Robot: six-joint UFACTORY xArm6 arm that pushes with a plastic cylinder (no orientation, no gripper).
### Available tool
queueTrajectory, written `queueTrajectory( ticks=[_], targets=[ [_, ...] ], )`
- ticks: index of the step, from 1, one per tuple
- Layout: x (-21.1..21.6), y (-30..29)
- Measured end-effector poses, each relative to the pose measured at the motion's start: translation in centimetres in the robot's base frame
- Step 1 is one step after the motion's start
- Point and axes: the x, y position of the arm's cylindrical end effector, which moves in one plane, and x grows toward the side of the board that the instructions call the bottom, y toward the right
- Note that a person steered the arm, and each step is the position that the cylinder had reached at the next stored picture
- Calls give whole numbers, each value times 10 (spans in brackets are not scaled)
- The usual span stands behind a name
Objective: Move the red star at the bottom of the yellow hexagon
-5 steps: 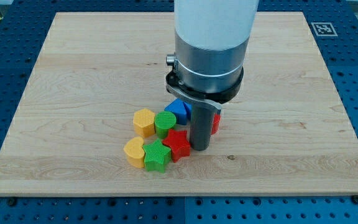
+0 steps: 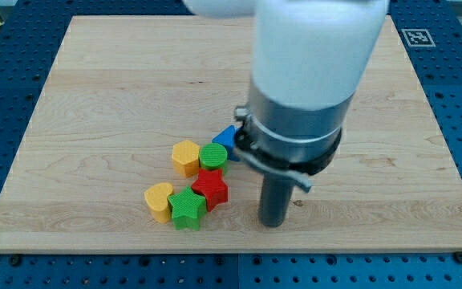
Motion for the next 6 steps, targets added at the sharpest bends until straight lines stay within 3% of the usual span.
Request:
queueTrajectory(
  ticks=[1,2,5,6],
  targets=[
    [4,-34],
    [-26,-43],
    [-41,-40],
    [-41,-82]
  ],
)
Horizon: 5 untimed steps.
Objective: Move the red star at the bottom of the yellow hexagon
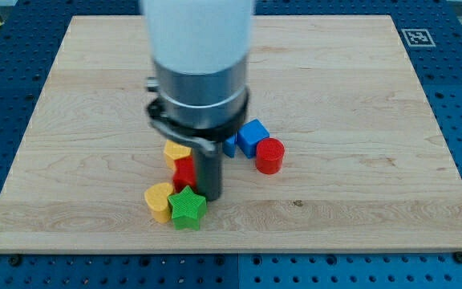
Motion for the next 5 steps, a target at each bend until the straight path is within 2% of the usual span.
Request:
queueTrajectory(
  ticks=[1,2,3,4,5],
  targets=[
    [0,-36],
    [-1,-47],
    [-5,-13],
    [-5,46],
    [23,80]
  ],
)
